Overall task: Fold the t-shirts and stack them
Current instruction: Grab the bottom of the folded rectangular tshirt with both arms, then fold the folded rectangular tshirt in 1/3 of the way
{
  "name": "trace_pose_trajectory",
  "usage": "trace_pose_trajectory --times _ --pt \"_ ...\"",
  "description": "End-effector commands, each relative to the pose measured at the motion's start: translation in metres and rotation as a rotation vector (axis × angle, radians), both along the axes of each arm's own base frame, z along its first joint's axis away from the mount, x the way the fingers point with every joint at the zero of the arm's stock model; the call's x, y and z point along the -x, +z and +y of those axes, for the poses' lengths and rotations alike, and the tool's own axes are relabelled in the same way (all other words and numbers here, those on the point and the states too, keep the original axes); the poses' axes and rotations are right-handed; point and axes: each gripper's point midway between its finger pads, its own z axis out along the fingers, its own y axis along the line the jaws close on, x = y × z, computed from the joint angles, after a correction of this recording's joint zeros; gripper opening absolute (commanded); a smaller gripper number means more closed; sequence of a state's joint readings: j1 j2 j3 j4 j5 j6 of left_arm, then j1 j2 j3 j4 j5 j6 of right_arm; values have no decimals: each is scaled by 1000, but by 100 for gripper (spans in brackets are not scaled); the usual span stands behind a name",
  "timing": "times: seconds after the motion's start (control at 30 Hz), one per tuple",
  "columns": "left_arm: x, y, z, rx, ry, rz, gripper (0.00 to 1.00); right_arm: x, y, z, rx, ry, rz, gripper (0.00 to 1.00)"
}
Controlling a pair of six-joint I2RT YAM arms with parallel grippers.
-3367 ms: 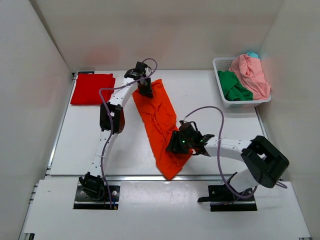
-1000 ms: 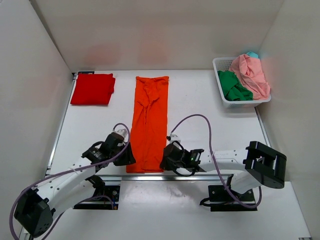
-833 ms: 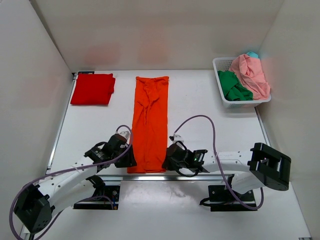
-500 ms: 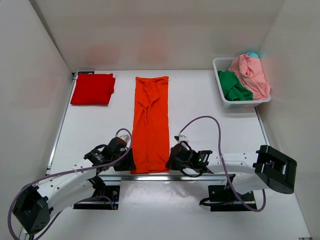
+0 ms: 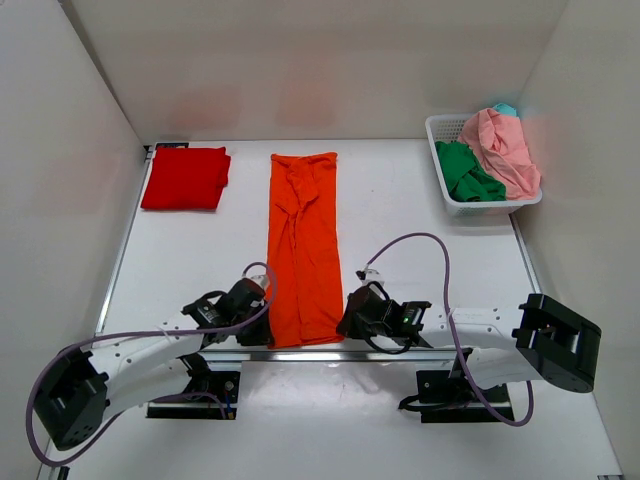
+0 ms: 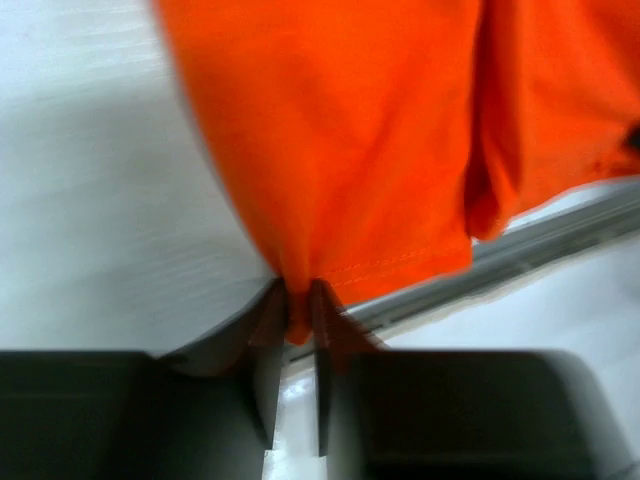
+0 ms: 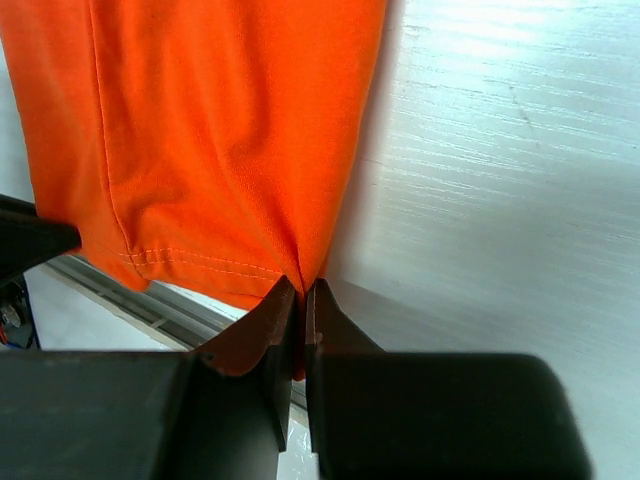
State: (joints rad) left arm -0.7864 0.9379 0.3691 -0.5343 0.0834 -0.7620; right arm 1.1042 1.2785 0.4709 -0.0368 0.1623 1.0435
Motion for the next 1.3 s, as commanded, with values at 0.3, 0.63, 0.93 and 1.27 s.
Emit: trace_pose_trajectory --times 0.3,0.63,0.93,1.27 --pt "25 2 10 25 -21 45 0 55 1 25 25 224 81 0" --pt "-23 44 10 31 0 -31 0 19 40 28 -36 326 116 0" --pt "-110 78 1 49 26 -76 0 -66 84 11 -162 298 94 0" --pt "-199 79 6 47 94 -95 0 -144 83 1 -165 261 76 0"
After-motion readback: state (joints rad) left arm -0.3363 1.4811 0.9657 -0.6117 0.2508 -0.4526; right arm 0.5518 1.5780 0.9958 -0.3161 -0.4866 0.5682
